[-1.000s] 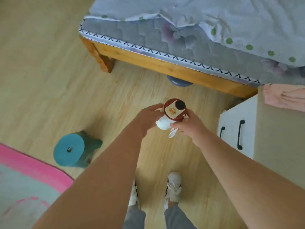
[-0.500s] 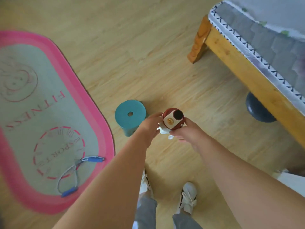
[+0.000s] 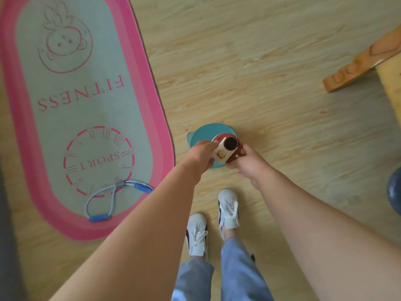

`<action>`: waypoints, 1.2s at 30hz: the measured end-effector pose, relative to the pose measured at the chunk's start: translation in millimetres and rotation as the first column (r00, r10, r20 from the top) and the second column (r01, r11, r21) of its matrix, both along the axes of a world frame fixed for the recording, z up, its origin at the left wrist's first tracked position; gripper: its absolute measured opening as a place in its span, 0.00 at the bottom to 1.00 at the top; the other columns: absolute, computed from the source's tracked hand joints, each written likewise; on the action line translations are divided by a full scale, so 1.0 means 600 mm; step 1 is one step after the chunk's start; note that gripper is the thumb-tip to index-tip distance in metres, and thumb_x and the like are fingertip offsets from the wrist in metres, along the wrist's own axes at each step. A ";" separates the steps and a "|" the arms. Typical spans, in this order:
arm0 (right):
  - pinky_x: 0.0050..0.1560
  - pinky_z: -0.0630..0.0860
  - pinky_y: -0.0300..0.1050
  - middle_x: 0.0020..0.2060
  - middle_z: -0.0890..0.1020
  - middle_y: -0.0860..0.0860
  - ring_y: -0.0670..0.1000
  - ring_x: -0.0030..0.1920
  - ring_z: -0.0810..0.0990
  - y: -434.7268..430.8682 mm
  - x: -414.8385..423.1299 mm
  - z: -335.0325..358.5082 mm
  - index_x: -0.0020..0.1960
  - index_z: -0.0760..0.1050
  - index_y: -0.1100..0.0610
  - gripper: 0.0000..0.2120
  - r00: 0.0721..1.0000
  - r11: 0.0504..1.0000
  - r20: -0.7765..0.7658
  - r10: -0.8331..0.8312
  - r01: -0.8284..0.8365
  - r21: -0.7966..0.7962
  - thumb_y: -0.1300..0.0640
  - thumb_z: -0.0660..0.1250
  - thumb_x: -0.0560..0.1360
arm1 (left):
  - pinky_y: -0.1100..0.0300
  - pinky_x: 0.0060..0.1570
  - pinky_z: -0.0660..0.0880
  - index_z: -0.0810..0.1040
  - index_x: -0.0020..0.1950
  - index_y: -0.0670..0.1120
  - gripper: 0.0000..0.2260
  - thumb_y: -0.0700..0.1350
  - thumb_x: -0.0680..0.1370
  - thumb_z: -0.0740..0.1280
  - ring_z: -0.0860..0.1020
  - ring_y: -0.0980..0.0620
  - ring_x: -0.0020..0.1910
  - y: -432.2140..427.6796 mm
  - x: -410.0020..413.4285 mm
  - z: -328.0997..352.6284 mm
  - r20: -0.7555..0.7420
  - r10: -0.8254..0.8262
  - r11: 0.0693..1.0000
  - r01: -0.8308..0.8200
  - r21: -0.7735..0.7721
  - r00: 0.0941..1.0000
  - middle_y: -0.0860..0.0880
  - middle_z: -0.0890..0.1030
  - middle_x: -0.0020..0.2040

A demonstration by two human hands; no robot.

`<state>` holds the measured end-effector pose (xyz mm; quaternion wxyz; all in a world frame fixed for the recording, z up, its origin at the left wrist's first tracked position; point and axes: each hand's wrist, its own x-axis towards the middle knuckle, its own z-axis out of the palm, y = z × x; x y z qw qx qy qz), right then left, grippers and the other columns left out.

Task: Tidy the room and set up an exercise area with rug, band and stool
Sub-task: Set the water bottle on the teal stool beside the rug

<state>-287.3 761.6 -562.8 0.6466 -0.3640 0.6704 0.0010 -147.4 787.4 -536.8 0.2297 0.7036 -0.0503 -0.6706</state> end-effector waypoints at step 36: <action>0.66 0.70 0.54 0.72 0.67 0.55 0.57 0.67 0.71 -0.112 0.024 -0.102 0.78 0.54 0.48 0.41 0.980 0.981 -0.054 0.192 -0.194 -0.026 0.64 0.71 0.72 | 0.53 0.54 0.75 0.55 0.78 0.48 0.26 0.47 0.82 0.59 0.75 0.47 0.50 -0.085 -0.017 -0.099 0.275 -0.053 0.991 0.017 0.131 0.960 0.44 0.76 0.58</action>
